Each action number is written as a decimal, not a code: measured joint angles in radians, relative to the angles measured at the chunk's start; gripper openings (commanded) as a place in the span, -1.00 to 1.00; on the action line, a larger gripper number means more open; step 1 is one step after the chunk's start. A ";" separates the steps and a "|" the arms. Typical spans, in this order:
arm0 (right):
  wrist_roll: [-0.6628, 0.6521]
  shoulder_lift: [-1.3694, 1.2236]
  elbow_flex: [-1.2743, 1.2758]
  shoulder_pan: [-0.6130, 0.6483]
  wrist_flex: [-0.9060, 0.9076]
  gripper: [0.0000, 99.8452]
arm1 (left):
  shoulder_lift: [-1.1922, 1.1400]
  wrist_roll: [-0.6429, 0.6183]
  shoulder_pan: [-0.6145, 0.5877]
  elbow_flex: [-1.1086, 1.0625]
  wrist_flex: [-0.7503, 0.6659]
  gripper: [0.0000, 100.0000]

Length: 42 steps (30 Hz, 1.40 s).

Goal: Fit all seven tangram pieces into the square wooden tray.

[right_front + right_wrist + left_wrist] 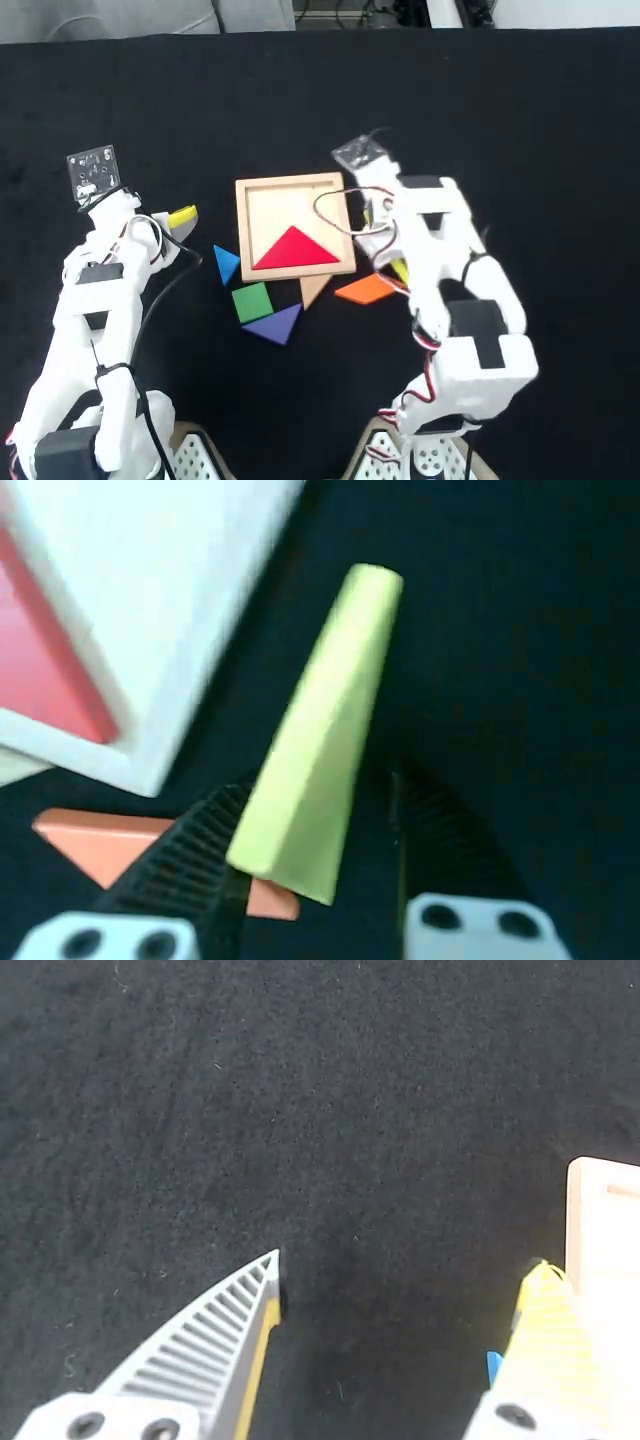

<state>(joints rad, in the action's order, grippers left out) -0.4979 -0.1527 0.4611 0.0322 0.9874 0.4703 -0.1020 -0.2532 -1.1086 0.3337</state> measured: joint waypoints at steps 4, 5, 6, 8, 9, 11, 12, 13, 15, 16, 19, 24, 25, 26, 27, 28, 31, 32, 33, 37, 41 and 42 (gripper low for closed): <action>0.011 0.061 0.000 -0.012 0.000 -0.86 | 0.000 0.000 0.000 0.000 0.000 -0.28; 0.011 0.064 0.000 -0.012 0.000 -0.93 | 0.000 0.000 0.000 0.000 0.000 -0.28; 0.011 0.064 0.000 -0.012 0.000 -0.98 | 0.000 0.000 0.000 0.000 0.000 -0.28; 0.012 0.064 0.000 -0.017 0.000 -0.94 | 0.000 0.000 0.000 -0.006 0.000 -0.28; 0.012 0.064 0.000 -0.017 0.000 -0.92 | 0.000 0.000 0.000 -0.011 0.000 -0.28; 0.012 0.064 0.000 -0.014 0.000 -0.92 | 0.000 0.000 0.000 -0.012 0.000 -0.28; 0.012 0.064 0.000 -0.014 0.000 -0.91 | 0.000 0.000 0.000 -0.012 0.000 -0.28; 0.012 0.064 0.000 -0.015 0.000 -0.91 | 0.000 0.000 0.000 -0.012 0.000 -0.28; 0.012 0.064 0.000 -0.015 0.000 -0.91 | 0.000 0.000 0.000 -0.012 0.000 -0.28; 0.012 0.064 -0.002 -0.015 0.000 -0.91 | 0.000 0.000 0.000 -0.012 0.000 -0.28; 0.012 0.064 -0.035 -0.017 0.005 -0.91 | 0.000 0.000 0.000 -0.012 0.000 -0.28; 0.014 0.064 -0.114 -0.017 0.080 -0.98 | 0.000 0.000 0.000 -0.012 0.000 -0.28; 0.014 0.064 -0.130 -0.017 0.098 -0.98 | 0.000 0.000 0.000 -0.012 0.000 -0.28; 0.023 0.064 -0.149 -0.017 0.118 -0.98 | 0.000 0.000 0.000 -0.012 0.000 -0.28; 0.046 0.064 -0.169 -0.017 0.138 -0.98 | 0.000 0.000 0.000 -0.012 0.000 -0.28; 0.083 0.064 -0.195 -0.012 0.157 -0.98 | 0.000 0.000 0.000 -0.012 0.000 -0.28; 0.224 0.064 -0.295 0.041 0.222 -0.98 | 0.000 0.000 0.000 -0.012 0.000 -0.28; 0.272 0.064 -0.330 0.071 0.245 -0.98 | 0.000 -0.008 0.000 -0.012 0.000 -0.28; 0.311 0.064 -0.365 0.103 0.265 -0.98 | 0.000 -0.017 0.000 -0.012 0.000 -0.28; 0.434 0.064 -0.463 0.221 0.321 -0.98 | 0.000 -0.055 -0.015 -0.012 0.000 -0.28; 0.577 0.064 -0.482 0.308 0.325 -0.98 | 0.000 -0.063 -0.034 -0.012 0.000 -0.28; 0.611 0.064 -0.482 0.328 0.325 -0.98 | 0.000 -0.063 -0.034 -0.012 0.000 -0.28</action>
<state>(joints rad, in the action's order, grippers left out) 0.1128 -0.0882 -0.0207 0.3606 1.3126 0.4703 -0.1649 -0.2869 -1.1208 0.3337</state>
